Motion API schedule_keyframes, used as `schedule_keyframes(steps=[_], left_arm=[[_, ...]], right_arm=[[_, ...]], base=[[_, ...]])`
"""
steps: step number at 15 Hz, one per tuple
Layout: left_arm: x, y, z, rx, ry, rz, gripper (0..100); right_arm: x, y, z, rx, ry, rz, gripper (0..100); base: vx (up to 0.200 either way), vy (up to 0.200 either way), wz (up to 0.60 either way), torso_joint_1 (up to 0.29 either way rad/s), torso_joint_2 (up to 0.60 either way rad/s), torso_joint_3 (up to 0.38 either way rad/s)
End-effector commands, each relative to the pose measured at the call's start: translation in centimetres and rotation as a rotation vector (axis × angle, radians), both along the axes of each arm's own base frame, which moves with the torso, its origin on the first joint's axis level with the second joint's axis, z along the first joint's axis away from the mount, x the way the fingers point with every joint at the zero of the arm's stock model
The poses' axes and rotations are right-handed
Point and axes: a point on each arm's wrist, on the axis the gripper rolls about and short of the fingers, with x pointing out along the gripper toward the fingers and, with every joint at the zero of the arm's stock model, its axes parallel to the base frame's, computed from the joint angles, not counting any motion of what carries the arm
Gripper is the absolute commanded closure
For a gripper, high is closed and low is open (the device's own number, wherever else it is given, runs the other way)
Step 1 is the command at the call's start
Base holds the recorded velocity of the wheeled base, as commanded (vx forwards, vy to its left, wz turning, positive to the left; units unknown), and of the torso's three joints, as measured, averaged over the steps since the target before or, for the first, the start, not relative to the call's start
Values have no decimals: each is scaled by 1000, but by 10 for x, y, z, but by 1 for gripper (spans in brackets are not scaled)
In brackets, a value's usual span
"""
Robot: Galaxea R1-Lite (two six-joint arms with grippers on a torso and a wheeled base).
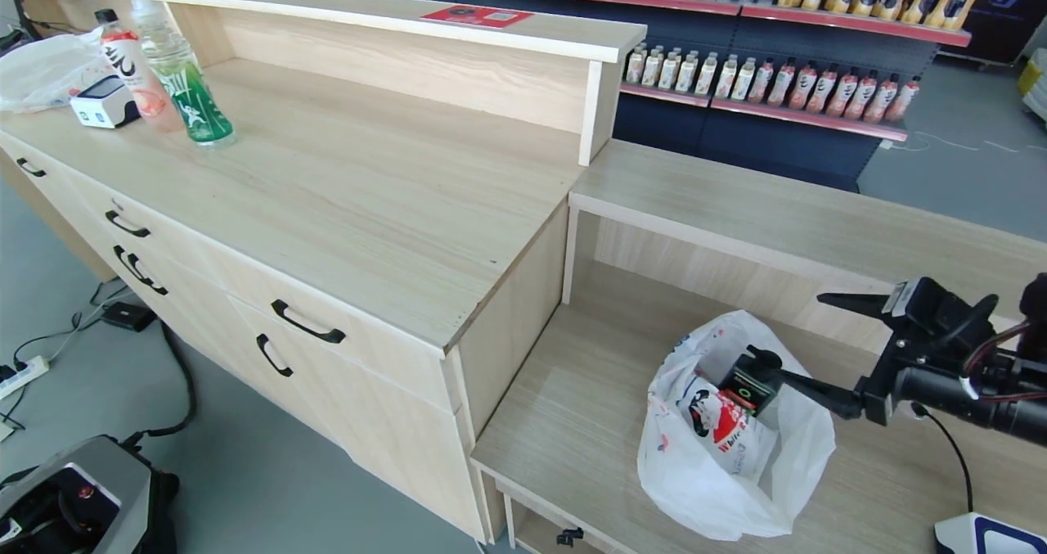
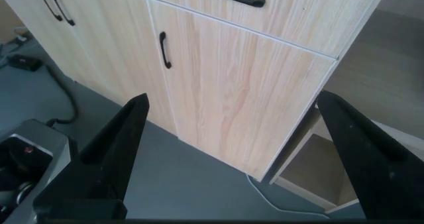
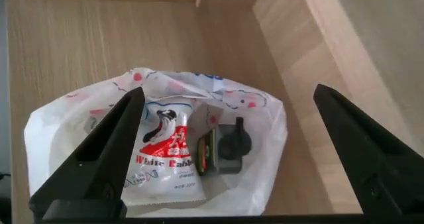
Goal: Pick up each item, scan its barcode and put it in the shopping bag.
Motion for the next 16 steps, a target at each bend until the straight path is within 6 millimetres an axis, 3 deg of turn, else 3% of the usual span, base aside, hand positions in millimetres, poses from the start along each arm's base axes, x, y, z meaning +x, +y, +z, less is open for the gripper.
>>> schedule_keyframes(steps=[1, 5, 8, 11, 13, 16], left_arm=[[0, 0, 0, 0, 0, 1, 0], [0, 0, 0, 0, 0, 0, 0], [0, 0, 0, 0, 0, 0, 0], [0, 0, 0, 0, 0, 0, 0], [0, 0, 0, 0, 0, 0, 0], [0, 0, 0, 0, 0, 0, 0]], right_arm=[[-20, 3, 49, -30, -271, 30, 0], [-32, 4, 106, 31, -487, 15, 0], [-46, -12, 118, 83, -518, -199, 0], [-71, -22, 115, 118, -524, -353, 0], [-98, -24, 90, 192, -462, -566, 0], [-115, -19, 80, 266, -384, -760, 0]], base=[[0, 0, -600, 2, 2, 7], [0, 0, -600, 3, 4, 1], [0, 0, -600, 4, -1, 7], [0, 0, -600, 1, 1, 2], [0, 0, -600, 5, 5, 0], [0, 0, -600, 4, 4, 1]])
